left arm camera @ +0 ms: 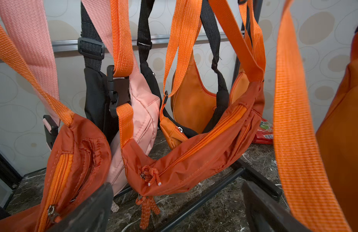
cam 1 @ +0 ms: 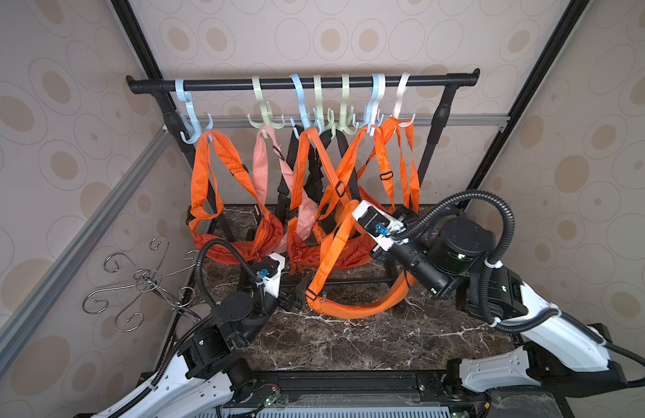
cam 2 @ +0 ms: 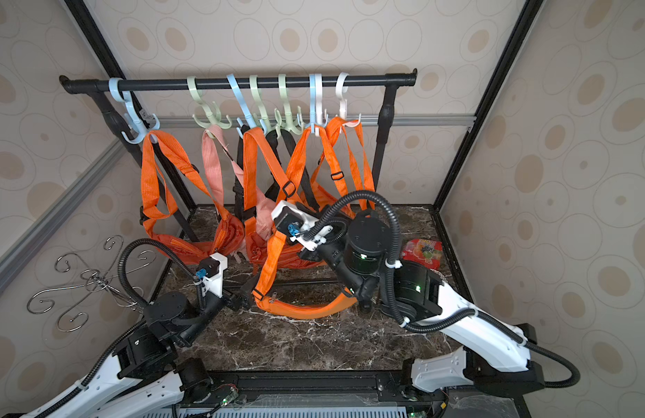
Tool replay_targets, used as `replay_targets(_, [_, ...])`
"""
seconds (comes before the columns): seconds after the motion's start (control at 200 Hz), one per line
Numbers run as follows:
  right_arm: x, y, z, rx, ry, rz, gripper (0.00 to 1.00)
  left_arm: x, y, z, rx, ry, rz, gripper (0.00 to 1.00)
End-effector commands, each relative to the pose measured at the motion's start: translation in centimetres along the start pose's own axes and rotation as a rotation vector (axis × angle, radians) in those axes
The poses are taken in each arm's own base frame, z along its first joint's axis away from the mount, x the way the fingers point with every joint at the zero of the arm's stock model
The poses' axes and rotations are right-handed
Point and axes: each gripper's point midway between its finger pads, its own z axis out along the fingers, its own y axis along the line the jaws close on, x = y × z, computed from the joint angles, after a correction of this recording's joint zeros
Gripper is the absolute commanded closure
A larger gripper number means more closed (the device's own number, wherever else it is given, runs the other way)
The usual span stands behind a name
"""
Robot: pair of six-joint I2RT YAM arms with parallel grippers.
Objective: Hang the bag on a hook
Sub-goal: Pick up the bag from the center of the board, then hang the bag on the hook.
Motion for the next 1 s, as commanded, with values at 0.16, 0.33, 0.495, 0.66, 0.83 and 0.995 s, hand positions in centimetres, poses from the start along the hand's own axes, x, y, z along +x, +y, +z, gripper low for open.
replay_targets(0.16, [-5.9, -6.7, 1.7, 0.163, -0.19, 0.0, 1.0, -2.2, 0.0, -0.4, 0.016, -0.068, -0.034, 0.0])
replay_targets(0.33, [-6.8, -8.6, 4.3, 0.212, -0.211, 0.001, 1.0, -1.8, 0.1, -0.7, 0.016, -0.062, -0.04, 0.0])
replay_targets(0.495, [-6.3, -11.9, 6.9, 0.31, -0.197, -0.002, 1.0, -1.4, 0.4, -1.1, 0.008, -0.067, -0.05, 0.0])
replay_targets(0.66, [-5.8, -13.5, 8.2, 0.38, -0.17, -0.054, 1.0, -0.8, 0.8, -1.5, -0.004, -0.06, -0.053, 0.0])
replay_targets(0.83, [-3.8, -15.1, 8.5, 0.419, -0.104, -0.076, 1.0, -0.4, 1.0, -1.8, -0.011, -0.06, -0.055, 0.0])
replay_targets(0.995, [-0.4, -16.8, 8.3, 0.419, -0.011, -0.057, 1.0, -0.3, 1.0, -1.6, -0.014, -0.054, -0.046, 0.0])
